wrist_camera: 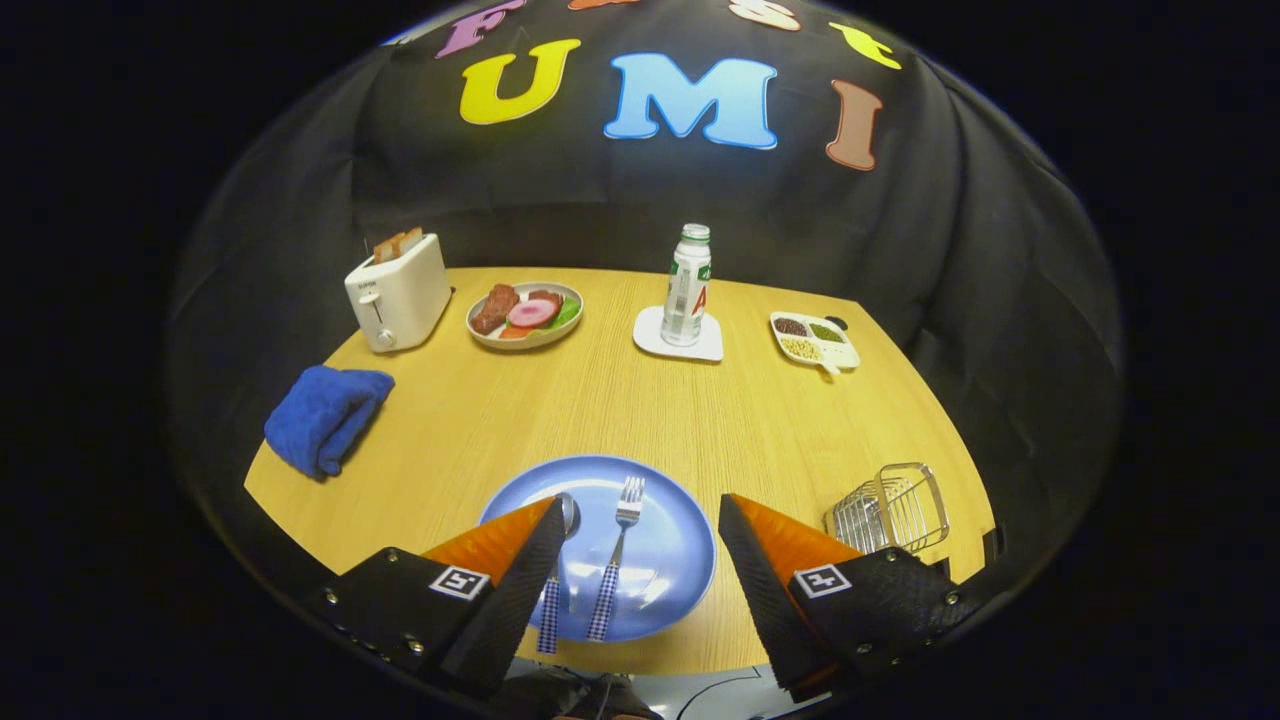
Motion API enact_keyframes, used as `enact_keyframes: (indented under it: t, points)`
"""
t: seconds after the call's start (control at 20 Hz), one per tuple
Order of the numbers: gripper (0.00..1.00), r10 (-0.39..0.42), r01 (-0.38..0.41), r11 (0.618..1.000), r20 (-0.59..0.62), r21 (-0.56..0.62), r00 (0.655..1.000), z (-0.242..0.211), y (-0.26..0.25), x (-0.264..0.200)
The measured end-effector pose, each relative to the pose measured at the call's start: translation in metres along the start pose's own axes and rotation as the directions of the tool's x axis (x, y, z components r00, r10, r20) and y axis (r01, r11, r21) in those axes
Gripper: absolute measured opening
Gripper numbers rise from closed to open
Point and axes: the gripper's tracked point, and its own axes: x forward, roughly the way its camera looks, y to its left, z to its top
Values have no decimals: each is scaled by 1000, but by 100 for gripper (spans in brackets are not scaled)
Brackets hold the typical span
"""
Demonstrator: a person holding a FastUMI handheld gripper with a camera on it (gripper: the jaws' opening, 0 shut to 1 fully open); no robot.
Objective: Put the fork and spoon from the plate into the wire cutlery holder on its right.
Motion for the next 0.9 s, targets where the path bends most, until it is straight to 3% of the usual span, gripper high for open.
enact_keyframes:
  t: [0.35, 0.7, 0.85, 0.9]
  points:
    - [86, 33, -47, 997, -216, -57, 976, -55, 13, 29]
    - [80, 68, -87, 995, -315, -47, 947, -78, 20, 39]
    - [31, 57, -80, 996, -385, -45, 921, -98, 19, 50]
    - [31, 59, -79, 996, -394, -35, 917, -102, 19, 52]
